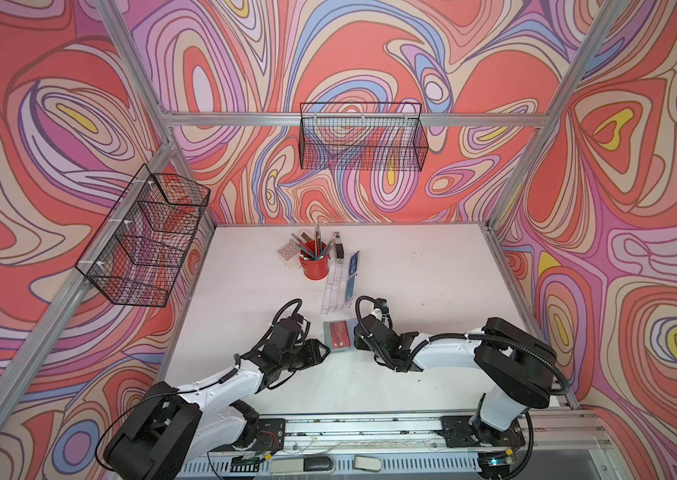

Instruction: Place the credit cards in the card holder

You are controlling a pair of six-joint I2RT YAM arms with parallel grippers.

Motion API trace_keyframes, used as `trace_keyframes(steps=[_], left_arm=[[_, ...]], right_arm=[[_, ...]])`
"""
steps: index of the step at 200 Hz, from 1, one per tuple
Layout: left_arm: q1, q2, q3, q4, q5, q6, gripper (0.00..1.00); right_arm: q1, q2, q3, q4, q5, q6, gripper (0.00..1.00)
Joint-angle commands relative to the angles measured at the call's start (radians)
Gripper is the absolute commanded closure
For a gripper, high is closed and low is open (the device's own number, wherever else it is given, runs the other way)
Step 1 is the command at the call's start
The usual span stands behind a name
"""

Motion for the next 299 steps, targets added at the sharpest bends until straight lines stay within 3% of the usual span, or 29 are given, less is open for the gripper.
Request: trace_keyframes(steps=[1, 207, 299], left_arm=[[-0.004, 0.0, 0.028, -0.014, -0.022, 0.02, 0.54], [-0.013, 0.045, 0.029, 0.024, -0.024, 0.007, 0.54], [-0.018, 0.074, 0.037, 0.035, -0.018, 0.007, 0.55]], right_arm=[[-0.008, 0.006, -0.024, -0.007, -0.001, 0.016, 0.49], [-0.01, -0.113, -0.049, -0.049, 0.029, -0.018, 0.53], [-0.01, -0.006, -0.019, -0.02, -0.016, -0.031, 0.59]])
